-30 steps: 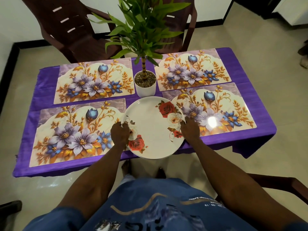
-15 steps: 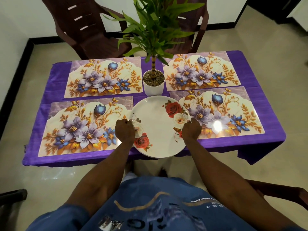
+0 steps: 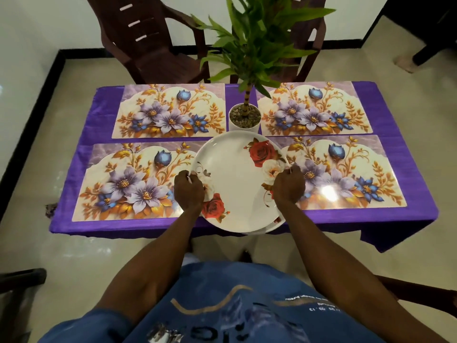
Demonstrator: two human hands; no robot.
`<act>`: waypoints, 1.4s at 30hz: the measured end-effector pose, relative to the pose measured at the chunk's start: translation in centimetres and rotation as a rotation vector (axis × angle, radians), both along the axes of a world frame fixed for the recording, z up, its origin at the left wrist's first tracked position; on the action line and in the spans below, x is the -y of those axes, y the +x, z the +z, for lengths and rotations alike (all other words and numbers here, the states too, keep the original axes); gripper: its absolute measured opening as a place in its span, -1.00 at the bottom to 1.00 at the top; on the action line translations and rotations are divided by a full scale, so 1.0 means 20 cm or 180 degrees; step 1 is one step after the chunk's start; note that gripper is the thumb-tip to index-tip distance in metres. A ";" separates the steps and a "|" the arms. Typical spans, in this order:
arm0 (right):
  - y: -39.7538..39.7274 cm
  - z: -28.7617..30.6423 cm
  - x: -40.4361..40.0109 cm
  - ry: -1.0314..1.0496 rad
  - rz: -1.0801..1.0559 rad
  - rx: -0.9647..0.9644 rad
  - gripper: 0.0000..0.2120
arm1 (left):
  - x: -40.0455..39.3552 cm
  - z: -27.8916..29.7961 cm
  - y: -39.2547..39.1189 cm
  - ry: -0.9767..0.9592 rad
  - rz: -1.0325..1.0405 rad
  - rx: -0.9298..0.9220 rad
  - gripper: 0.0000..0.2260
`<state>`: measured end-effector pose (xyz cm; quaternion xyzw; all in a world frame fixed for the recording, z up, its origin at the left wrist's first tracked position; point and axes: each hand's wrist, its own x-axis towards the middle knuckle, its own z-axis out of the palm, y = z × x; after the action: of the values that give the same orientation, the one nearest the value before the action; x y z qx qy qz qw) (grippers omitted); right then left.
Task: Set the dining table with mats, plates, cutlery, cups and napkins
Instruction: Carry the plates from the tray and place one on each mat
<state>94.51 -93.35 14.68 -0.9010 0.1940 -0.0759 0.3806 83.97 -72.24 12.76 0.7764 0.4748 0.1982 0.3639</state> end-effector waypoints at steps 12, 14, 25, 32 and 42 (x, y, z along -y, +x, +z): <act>-0.16 0.05 -0.90 0.0152 0.0977 -0.0474 -0.81 | -0.93 0.00 -0.37 0.0060 0.0391 0.0071 -0.73; -0.19 0.03 -1.05 0.0173 0.1143 -0.0618 -0.78 | -1.07 0.00 -0.43 0.0014 0.0427 -0.0063 -0.72; -0.25 -0.06 -1.32 0.0224 0.1359 -0.0876 -0.75 | -1.38 -0.08 -0.51 -0.0406 0.0348 -0.0467 -0.78; -0.26 -0.11 -1.32 0.0075 0.1568 -0.0877 -0.73 | -1.42 -0.13 -0.51 -0.0487 0.0375 -0.0657 -0.78; -0.28 -0.11 -1.32 0.0057 0.1524 -0.0691 -0.70 | -1.43 -0.16 -0.54 -0.0574 0.0314 -0.0465 -0.75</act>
<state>88.81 -66.89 12.49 -0.9207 0.0157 0.1151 0.3726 73.26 -43.59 9.54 0.7286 0.5536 0.1153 0.3866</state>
